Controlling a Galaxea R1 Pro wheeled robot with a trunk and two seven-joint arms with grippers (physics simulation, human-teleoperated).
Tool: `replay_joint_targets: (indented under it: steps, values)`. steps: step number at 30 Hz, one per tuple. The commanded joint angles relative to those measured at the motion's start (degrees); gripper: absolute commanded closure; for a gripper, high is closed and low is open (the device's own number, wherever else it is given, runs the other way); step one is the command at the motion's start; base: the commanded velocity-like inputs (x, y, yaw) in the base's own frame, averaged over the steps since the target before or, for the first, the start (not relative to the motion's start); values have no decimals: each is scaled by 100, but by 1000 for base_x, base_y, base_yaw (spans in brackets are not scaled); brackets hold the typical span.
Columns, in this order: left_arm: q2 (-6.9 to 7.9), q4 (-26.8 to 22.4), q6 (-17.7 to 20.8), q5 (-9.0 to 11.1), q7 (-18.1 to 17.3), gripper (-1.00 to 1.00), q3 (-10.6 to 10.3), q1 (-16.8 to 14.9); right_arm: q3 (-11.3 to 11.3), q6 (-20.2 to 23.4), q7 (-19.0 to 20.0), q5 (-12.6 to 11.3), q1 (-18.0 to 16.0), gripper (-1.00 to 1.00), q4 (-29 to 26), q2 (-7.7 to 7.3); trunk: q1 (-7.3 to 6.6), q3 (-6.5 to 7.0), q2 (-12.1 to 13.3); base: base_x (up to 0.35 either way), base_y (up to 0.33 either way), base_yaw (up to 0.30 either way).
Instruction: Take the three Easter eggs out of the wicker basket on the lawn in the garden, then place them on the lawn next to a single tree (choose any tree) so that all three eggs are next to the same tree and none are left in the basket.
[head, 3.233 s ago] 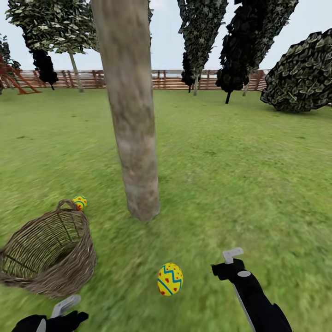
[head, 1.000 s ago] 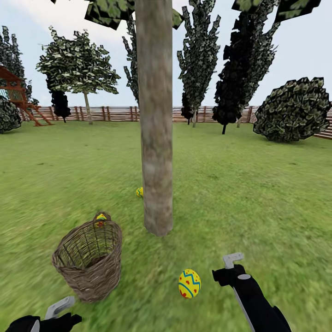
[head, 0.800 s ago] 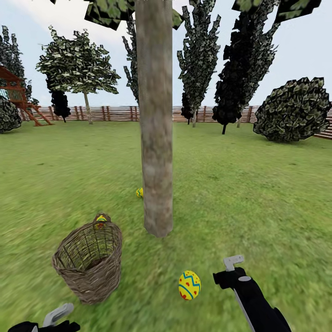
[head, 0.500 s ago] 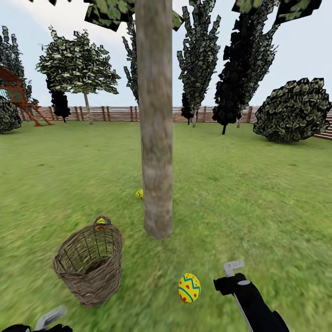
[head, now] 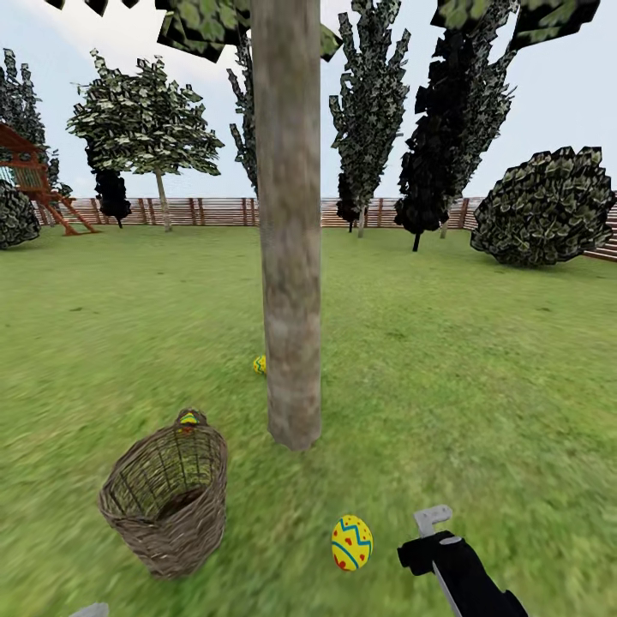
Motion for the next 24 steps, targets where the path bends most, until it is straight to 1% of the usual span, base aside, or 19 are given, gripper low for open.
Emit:
replay_joint_targets:
  steps: [1, 4, 9, 10, 11, 13, 15, 18, 20, 24]
  values:
    - [-4, 74, 36, -14, -30, -100, 32, -3, 9, 118, 42, 61, -2, -100, 20, -3, -24, 12, 39, 0, 0, 0]
    - [-8, 202, 30, -14, -30, -100, 24, -3, 13, 201, 47, 64, -1, -100, 74, 4, -89, 66, 159, 0, 0, 0]
    - [-27, 450, 23, -11, -36, -100, 11, -3, 3, 177, 52, 62, -1, -100, 386, -8, -199, 156, 360, 0, 0, 0]
    - [-24, 704, 14, -17, -37, -100, 7, -3, 7, 167, 58, 61, -1, -100, 618, -3, -221, 174, 400, 0, 0, 0]
    - [-18, 825, -23, -19, -36, -100, 7, -3, 7, 168, 57, 61, -1, -100, 666, -3, -243, 192, 440, 0, 0, 0]
    - [-4, 1107, -406, -23, -26, -100, 9, -3, 8, 173, 52, 61, -3, -100, 807, -3, -287, 230, 520, 0, 0, 0]
    - [12, 1247, -550, -22, -27, -100, 12, -3, 3, 173, 51, 61, -1, -100, 884, -6, -331, 269, 600, 0, 0, 0]
    - [15, 1384, -630, -23, -29, -100, 0, -3, -13, 173, 50, 61, -1, -100, 966, -14, -397, 324, 721, 0, 0, 0]
    - [12, 1604, -651, -29, -30, -100, -13, -3, -13, 174, 56, 61, -1, -100, 1029, -19, -441, 360, 801, 0, 0, 0]
    - [15, 1787, -678, -30, -21, -100, -19, -3, -32, 161, 59, 61, 0, -100, 1347, -20, -529, 432, 961, 0, 0, 0]
